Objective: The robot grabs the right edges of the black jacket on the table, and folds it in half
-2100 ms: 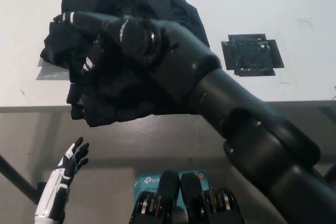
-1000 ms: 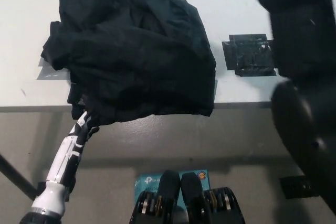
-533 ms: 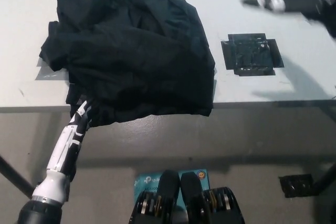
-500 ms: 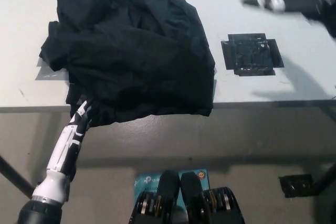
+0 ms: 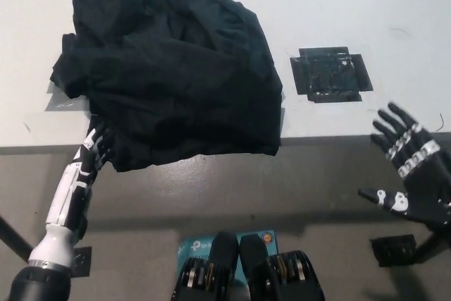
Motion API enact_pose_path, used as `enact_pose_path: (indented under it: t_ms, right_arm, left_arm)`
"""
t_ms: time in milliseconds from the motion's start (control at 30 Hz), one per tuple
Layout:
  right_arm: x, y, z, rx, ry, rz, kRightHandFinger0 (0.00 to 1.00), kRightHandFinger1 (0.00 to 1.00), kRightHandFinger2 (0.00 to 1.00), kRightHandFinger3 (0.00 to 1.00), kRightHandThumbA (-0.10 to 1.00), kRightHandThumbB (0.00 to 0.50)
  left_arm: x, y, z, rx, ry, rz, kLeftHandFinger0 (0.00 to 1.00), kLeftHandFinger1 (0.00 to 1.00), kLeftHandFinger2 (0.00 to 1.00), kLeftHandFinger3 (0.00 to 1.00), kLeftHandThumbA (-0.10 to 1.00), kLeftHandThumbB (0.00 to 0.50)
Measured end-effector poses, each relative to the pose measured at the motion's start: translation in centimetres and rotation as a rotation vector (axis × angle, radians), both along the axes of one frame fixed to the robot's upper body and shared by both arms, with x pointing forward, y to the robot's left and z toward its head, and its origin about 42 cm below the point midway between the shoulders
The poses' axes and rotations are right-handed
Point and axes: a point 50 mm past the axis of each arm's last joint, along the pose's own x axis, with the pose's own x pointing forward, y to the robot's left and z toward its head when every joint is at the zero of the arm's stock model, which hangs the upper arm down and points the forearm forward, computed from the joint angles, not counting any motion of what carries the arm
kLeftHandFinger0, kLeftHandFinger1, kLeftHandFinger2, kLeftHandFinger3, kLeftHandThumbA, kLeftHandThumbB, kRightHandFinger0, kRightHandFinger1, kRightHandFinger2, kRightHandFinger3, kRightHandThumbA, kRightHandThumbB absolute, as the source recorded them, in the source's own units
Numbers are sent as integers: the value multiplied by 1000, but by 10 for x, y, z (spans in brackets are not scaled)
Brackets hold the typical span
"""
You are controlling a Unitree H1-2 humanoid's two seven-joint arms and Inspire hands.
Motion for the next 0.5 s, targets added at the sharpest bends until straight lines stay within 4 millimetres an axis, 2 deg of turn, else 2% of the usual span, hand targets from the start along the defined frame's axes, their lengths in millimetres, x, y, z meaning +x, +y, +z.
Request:
enact_pose_path:
  t_ms: [100,200,500]
  right_arm:
    - [6,-1,-29,41,70,-23,1000,1000,1000,1000,1000,282]
    - [9,-2,-42,56,91,-38,1000,1000,1000,1000,1000,298]
    - [12,5,-43,46,44,-47,1000,1000,1000,1000,1000,300]
  left_arm:
    - [-4,3,-4,-15,10,8,1000,1000,1000,1000,1000,228]
    - [-5,6,-4,-25,10,17,1000,1000,1000,1000,1000,223]
    - [-6,7,-6,-29,13,19,1000,1000,1000,1000,1000,200]
